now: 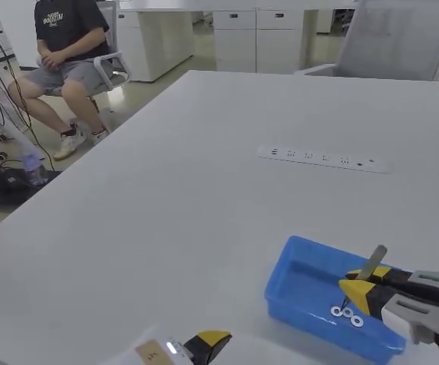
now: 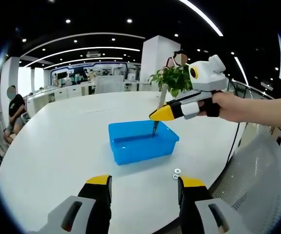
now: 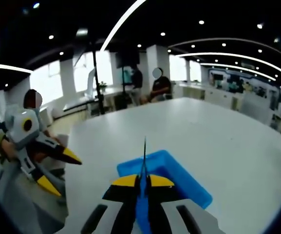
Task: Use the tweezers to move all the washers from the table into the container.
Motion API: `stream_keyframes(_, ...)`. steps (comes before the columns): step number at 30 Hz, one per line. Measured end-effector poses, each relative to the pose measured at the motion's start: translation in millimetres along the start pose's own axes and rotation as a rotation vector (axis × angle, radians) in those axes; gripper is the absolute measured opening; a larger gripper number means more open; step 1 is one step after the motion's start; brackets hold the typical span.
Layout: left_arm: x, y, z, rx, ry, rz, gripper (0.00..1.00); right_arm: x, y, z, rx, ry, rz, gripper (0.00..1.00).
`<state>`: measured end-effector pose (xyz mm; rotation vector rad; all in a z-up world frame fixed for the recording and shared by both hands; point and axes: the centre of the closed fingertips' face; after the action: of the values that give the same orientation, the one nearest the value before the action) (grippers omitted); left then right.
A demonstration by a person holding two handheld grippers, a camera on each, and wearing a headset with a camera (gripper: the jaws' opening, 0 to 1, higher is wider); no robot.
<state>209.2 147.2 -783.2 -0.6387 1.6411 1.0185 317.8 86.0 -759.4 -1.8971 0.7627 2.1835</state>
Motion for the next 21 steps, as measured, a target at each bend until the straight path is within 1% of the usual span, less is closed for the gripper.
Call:
stream_keyframes(7,-0.3,-0.2,-0.2,-0.001,0.002,-0.001,0.54,0.5,3.8,8.8,-0.016,0.004,0.003,0.04)
stream_keyframes(17,-0.5,0.0,-0.4,0.0,0.001,-0.002,0.54,2.1,16.4,20.7,-0.027,0.0,0.007,0.04)
stream_keyframes(21,-0.2,0.3,-0.1,0.001,0.001,-0.002,0.54,5.2,20.5,23.8,-0.026,-0.007,0.011,0.04)
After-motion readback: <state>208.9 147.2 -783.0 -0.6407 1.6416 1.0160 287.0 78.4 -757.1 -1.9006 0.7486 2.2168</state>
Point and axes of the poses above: the centre of the closed fingertips' face, and the gripper's own axes: y roughly backward along the fingers, z roughly to its left, x roughly out of its underside, and after that the axes turned 11 degrees about -z, right-handed
